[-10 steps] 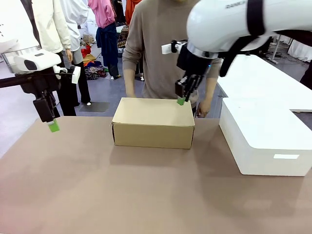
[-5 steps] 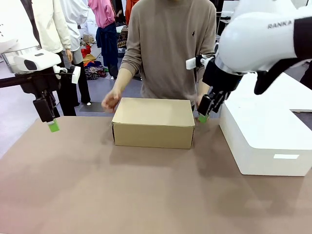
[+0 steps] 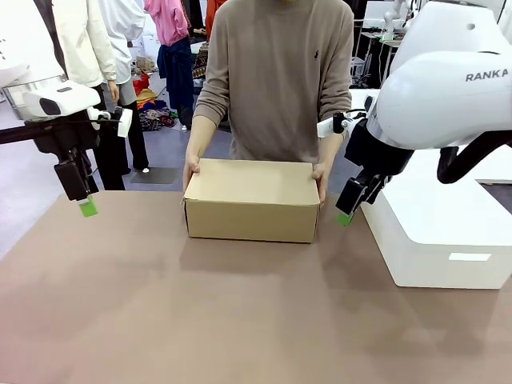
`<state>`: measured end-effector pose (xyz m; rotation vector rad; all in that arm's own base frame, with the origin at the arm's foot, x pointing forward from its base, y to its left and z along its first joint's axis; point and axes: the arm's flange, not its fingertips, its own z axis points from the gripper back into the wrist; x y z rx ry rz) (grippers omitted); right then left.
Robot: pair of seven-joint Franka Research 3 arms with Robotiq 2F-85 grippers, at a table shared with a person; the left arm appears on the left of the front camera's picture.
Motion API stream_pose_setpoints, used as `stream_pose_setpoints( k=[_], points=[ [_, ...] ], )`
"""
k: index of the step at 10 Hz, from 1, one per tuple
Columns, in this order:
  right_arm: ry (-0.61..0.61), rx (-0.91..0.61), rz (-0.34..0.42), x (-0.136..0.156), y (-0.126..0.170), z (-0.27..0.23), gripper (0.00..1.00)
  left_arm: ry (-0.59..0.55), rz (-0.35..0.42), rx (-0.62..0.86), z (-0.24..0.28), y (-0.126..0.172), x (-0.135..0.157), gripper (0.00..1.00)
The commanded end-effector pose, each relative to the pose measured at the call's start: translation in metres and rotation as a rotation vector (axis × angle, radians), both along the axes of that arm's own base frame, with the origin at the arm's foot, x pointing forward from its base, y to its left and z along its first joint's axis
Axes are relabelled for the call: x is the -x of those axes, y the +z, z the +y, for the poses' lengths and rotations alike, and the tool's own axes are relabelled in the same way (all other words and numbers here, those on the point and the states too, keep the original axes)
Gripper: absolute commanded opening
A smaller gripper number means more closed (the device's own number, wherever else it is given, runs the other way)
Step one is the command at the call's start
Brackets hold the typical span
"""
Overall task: Pack the shoes into the box.
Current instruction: Press down on the lid of the Shoes Box.
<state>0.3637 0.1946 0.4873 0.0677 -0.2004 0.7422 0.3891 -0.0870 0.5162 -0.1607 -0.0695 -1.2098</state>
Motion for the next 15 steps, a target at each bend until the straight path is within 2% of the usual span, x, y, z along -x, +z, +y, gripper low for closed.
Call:
stream_pose_setpoints(
  k=[1,15],
  points=[
    [-0.003,0.000,-0.006,-0.0029,0.0029,-0.0004,1.00,-0.005,0.005,0.005,0.0027,0.0024,-0.0001,1.00],
    [-0.003,0.000,-0.006,-0.0029,0.0029,-0.0004,1.00,-0.005,0.005,0.005,0.0027,0.0024,-0.0001,1.00]
  ],
)
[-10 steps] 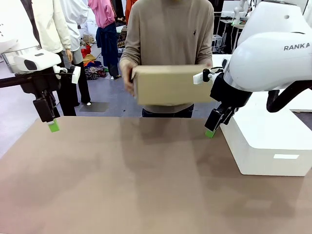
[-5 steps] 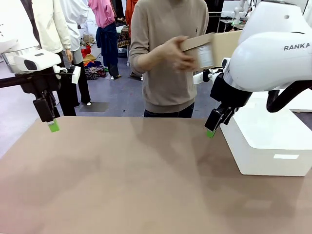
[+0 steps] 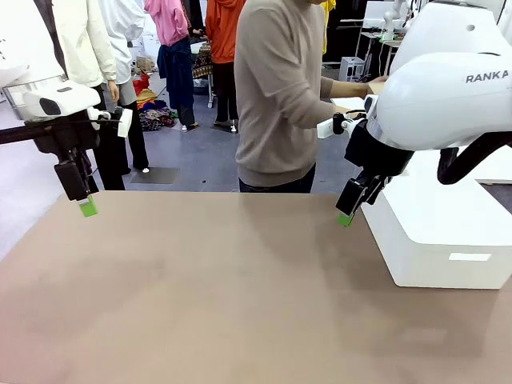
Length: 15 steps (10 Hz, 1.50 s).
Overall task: Pack the shoes into the box.
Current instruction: Press down on the lid of the Shoes Box.
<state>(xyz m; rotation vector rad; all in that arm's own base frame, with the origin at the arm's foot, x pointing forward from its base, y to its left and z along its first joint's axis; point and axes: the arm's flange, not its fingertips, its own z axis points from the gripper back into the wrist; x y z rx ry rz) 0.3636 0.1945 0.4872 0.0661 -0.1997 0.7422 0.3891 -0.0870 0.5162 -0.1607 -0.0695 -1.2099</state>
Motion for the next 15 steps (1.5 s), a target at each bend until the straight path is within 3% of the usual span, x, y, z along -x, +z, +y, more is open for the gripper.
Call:
stream_pose_setpoints(
  k=[1,15],
  points=[
    [-0.003,-0.002,-0.006,-0.0030,0.0030,-0.0003,1.00,-0.005,0.005,0.005,0.0028,0.0024,-0.0001,1.00],
    [-0.003,-0.002,-0.006,-0.0030,0.0030,-0.0003,1.00,-0.005,0.005,0.005,0.0028,0.0024,-0.0001,1.00]
  ],
)
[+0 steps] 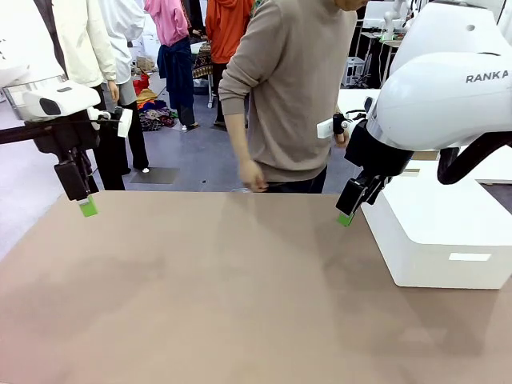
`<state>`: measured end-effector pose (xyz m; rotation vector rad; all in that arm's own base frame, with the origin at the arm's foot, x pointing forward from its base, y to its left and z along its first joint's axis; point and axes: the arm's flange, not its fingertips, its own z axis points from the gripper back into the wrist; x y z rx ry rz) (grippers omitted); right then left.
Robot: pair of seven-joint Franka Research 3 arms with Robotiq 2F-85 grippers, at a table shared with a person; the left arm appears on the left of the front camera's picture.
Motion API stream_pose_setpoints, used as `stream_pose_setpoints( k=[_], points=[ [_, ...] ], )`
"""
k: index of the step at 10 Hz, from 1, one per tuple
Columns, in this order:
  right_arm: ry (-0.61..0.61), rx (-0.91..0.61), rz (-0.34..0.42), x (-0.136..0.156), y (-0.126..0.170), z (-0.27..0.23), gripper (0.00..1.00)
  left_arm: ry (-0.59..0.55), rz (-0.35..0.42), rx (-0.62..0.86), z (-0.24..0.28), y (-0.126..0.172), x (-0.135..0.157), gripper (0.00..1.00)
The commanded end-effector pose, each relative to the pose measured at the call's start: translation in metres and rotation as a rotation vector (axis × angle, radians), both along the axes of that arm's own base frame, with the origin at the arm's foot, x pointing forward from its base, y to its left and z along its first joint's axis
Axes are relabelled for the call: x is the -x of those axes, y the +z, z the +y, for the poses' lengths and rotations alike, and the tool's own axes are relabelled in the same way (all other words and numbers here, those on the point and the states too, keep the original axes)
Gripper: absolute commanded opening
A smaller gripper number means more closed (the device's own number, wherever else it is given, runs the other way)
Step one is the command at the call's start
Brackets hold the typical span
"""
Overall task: Pack the shoes into the box.
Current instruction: Press down on the lid of the Shoes Box.
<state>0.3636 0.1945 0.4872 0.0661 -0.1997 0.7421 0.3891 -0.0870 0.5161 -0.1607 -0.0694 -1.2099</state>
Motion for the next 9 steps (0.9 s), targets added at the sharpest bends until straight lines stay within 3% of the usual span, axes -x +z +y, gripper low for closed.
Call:
stream_pose_setpoints(
  k=[1,9],
  points=[
    [-0.003,-0.002,-0.006,-0.0030,0.0030,-0.0002,1.00,-0.005,0.005,0.005,0.0028,0.0024,-0.0001,1.00],
    [-0.003,-0.002,-0.006,-0.0030,0.0030,-0.0002,1.00,-0.005,0.005,0.005,0.0028,0.0024,-0.0001,1.00]
  ],
)
